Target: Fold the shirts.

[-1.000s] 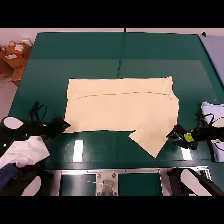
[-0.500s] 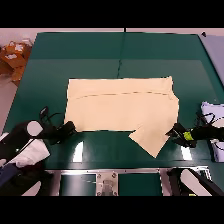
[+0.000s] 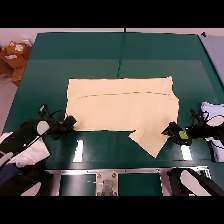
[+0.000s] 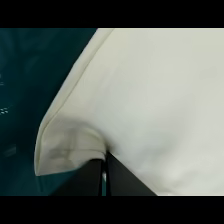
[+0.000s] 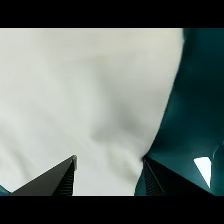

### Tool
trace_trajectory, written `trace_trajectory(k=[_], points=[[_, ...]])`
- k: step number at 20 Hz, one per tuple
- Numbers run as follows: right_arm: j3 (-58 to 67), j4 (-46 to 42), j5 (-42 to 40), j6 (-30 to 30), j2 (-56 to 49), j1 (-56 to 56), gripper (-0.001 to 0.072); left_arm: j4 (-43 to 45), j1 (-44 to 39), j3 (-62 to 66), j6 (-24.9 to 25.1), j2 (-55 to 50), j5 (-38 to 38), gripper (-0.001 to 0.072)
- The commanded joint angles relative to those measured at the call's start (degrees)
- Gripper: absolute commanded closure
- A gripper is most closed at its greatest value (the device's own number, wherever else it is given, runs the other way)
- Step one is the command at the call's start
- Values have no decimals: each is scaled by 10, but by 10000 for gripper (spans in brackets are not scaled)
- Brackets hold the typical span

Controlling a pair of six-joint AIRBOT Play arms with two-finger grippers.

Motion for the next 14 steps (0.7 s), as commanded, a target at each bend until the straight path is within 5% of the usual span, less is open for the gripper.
trace_trajectory(k=[1,2,5,10,14], points=[[0,4,0,0,0,11,287,7,-2,28,48,-3,-37,685],[-1,10,2,0,0,11,456,18,-2,41,54,-3,-51,685],[-3,27,-3,-16,0,11,688,47,-2,66,55,-3,-83,685],[12,3,4,-38,12,10,690,118,-2,100,71,-3,-178,685],[16,-72,49,19,67,10,690,167,-2,136,120,-3,-263,685]])
